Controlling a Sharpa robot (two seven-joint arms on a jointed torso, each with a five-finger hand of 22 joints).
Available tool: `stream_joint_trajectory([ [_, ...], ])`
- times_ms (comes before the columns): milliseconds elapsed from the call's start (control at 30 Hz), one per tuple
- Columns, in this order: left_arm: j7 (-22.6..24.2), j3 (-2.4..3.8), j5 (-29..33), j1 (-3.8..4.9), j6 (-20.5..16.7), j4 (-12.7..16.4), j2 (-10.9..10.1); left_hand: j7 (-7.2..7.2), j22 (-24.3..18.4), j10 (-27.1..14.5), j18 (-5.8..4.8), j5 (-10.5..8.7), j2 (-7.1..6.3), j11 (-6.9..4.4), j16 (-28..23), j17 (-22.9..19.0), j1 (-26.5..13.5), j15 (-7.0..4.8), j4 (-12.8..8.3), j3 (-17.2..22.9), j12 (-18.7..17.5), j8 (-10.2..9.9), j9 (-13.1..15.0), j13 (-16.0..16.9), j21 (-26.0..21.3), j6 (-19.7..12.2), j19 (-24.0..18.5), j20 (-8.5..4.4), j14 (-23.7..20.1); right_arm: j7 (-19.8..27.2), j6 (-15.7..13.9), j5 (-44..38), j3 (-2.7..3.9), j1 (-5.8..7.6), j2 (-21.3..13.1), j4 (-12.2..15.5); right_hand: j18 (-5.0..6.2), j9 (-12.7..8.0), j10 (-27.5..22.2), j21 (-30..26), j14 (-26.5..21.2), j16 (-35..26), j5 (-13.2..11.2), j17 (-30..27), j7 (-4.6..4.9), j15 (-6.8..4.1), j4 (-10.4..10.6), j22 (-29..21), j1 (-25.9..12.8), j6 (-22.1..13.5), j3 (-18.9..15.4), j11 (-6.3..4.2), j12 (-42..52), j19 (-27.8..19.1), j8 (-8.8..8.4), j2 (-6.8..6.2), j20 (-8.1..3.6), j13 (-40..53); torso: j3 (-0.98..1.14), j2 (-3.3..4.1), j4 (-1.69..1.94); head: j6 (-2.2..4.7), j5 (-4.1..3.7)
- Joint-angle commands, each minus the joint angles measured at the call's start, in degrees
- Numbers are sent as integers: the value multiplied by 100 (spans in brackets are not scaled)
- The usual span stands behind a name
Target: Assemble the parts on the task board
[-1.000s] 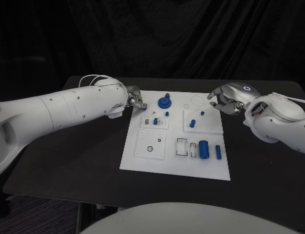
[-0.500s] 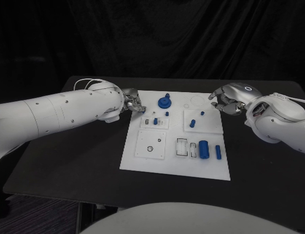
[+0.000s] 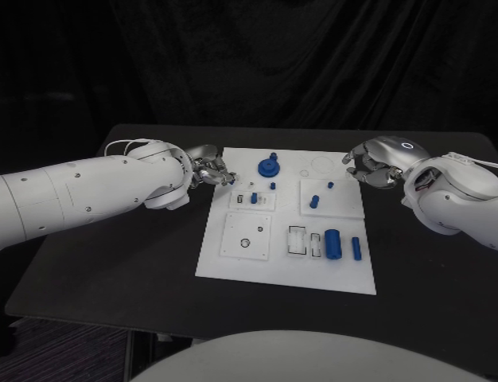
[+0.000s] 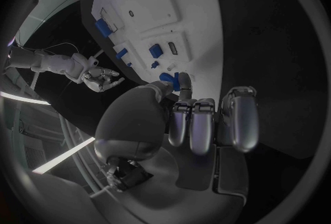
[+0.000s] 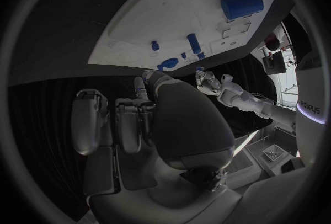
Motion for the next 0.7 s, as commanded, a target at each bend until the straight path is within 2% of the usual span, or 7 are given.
stream_joint_trajectory([
  [33, 150, 4, 179, -30, -433, 184, -83, 1, 1022, 588, 5, -59, -55, -5, -8, 1474, -2, -30, 4, 47, -25, 36, 11, 1506, -39, -27, -11, -26, 583, -110, 32, -19, 3, -16, -10, 12, 85, -9, 617, -28, 590, 14, 39, 1509, 6, 30, 1, 1144, -8, 38, 43, 31, 15, 75, -32, -43, 40, 1508, 3, 1, 2, -1, 19],
  [233, 229, 3, 187, -137, -600, 385, -206, 2, 1015, 588, 10, -84, -56, -3, -22, 1453, 3, -28, -1, 59, -25, 39, 17, 1506, -64, -33, -23, -25, 575, -117, 34, -19, 3, -16, 0, 11, 86, -10, 617, -31, 590, 14, 42, 1509, 5, 30, 3, 1143, -15, 43, 46, 31, 15, 74, -31, -43, 40, 1508, 2, 4, -5, -1, 34],
  [367, 281, 3, 186, -253, -710, 474, -257, 3, 1015, 588, 11, -103, -48, -1, -27, 1445, 11, -25, -5, 78, -25, 46, 26, 1506, -72, -41, -28, -22, 572, -122, 31, -19, 3, -16, 4, 14, 86, -10, 617, -31, 590, 14, 43, 1509, 4, 30, 4, 1143, -18, 46, 47, 30, 15, 75, -29, -43, 40, 1508, 1, 4, -4, -1, 7],
  [533, 329, 4, -100, -377, -794, 508, -263, 9, 1014, 588, 12, -113, -41, 3, -34, 1435, 18, -21, -6, 97, -25, 48, 34, 1506, -80, -56, -33, -20, 568, -127, 26, -19, 3, -16, -11, 19, 86, -10, 617, -31, 590, 14, 43, 1509, 4, 30, 4, 1143, -18, 46, 47, 30, 15, 75, -29, -43, 40, 1508, 2, 5, -5, -1, -11],
  [700, 370, 4, -262, -445, -852, 492, -232, 15, 1019, 588, 10, -130, -31, 8, -27, 1445, 7, -18, 8, 105, -25, 53, 40, 1506, -71, -62, -30, -17, 572, -123, 20, 9, 3, -16, -28, 24, 85, -11, 617, -29, 590, 14, 45, 1509, 0, 29, 5, 1144, -25, 57, 50, 28, 15, 77, -25, -44, 39, 1508, 4, 6, -5, -1, -9],
])
